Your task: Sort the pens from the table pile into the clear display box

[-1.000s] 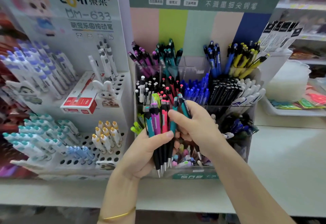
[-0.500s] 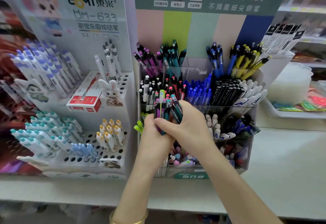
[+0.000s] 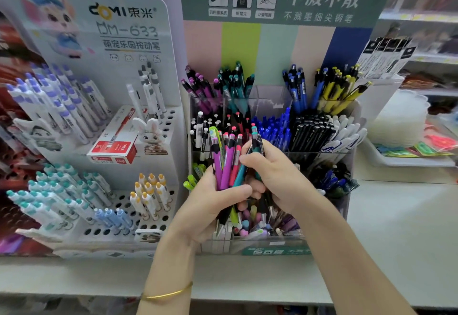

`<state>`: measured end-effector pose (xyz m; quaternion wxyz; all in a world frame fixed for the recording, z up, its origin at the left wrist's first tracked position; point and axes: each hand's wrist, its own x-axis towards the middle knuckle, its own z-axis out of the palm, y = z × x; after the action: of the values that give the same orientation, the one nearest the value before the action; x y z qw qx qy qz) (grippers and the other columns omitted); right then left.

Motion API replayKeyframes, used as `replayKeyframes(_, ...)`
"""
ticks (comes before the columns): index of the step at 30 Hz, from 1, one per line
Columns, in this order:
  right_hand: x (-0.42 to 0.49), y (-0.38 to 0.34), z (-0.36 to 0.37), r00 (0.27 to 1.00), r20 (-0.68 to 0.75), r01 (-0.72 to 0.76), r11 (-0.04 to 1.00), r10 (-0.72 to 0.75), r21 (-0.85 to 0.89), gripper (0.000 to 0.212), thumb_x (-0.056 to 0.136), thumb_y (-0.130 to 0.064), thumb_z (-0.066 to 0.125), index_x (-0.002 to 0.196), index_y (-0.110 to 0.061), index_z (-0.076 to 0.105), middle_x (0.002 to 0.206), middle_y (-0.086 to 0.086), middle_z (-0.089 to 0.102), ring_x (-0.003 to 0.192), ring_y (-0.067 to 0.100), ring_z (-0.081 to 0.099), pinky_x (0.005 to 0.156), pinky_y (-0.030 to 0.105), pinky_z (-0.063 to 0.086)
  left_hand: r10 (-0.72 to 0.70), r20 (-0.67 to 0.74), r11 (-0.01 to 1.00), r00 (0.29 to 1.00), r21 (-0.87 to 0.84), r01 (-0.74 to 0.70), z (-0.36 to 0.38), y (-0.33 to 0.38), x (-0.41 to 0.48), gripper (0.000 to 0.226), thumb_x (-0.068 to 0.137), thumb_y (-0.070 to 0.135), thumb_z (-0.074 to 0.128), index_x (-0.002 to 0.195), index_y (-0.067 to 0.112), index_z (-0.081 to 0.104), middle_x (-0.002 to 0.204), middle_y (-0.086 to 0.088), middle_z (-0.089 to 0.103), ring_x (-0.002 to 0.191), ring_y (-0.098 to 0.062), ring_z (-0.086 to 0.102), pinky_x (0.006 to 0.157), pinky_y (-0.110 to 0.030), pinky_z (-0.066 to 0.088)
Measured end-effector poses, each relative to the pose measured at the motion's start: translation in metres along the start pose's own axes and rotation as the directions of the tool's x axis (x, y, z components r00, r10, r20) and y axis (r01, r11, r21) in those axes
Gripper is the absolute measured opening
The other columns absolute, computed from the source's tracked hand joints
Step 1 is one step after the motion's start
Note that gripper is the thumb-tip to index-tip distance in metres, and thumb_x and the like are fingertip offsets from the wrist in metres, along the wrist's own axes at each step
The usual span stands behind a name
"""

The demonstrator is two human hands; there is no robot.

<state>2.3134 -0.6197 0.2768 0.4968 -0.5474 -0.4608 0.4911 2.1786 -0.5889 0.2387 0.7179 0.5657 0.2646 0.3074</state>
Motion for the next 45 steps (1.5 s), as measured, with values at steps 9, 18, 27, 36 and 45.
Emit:
replayKeyframes(9,0.011,-0.017,-0.016,0.983,-0.175,0.077,0.990,-0.056,0.116,0.010,0.097,-0.008,0.040,0.087,-0.009,0.040,0.061,0.010,0.060,0.045,0.019,0.046,0.044,0.027,0.042,0.006,-0.080,0.981,0.997,-0.194,-0.022,0.009,0.006,0.014,0.025,0.096,0.021,0.049,0.107,0.000,0.057,0.079,-0.011,0.053,0.060,-0.012,0.048,0.049,-0.023,0.042)
replayKeyframes(18,0.063,-0.082,-0.039,0.643,-0.507,0.454,0.819,-0.574,-0.352,0.017,0.091,-0.021,0.051,0.080,-0.026,0.040,0.070,-0.008,0.042,0.065,0.011,0.043,0.067,0.040,0.044,0.044,-0.124,0.974,0.991,-0.217,-0.071,0.006,0.021,0.028,0.018,0.084,0.001,0.057,0.083,0.011,0.042,0.069,-0.003,0.040,0.052,-0.012,0.038,0.046,-0.024,0.038)
replayKeyframes(27,0.103,-0.078,-0.025,0.512,-0.527,0.485,0.735,-0.678,-0.474,0.018,0.086,-0.024,0.052,0.075,-0.028,0.038,0.068,-0.006,0.044,0.070,0.039,0.056,0.059,0.055,0.051,0.065,-0.113,0.977,0.991,-0.194,-0.086,0.001,0.026,0.028,0.014,0.076,0.008,0.056,0.087,0.011,0.048,0.066,0.000,0.045,0.052,-0.011,0.038,0.046,-0.024,0.038)
replayKeyframes(36,0.114,-0.064,-0.028,0.643,-0.397,0.188,0.638,-0.655,-0.747,0.016,0.087,-0.021,0.061,0.098,-0.012,0.054,0.087,0.004,0.060,0.077,0.021,0.052,0.068,0.031,0.035,0.072,-0.087,0.982,0.994,-0.167,-0.086,0.000,0.022,0.031,0.016,0.083,0.007,0.058,0.084,0.012,0.042,0.071,-0.001,0.046,0.054,-0.013,0.042,0.050,-0.025,0.042)
replayKeyframes(45,0.100,-0.064,-0.020,0.775,-0.319,0.080,0.586,-0.545,-0.807,0.058,0.082,-0.028,0.074,0.125,-0.009,0.039,0.117,0.012,0.058,0.101,0.033,0.057,0.082,0.043,0.048,0.054,-0.106,0.981,0.993,-0.179,-0.073,0.000,0.027,0.038,0.013,0.075,0.008,0.055,0.076,0.013,0.042,0.068,-0.003,0.041,0.051,-0.013,0.040,0.047,-0.025,0.040)
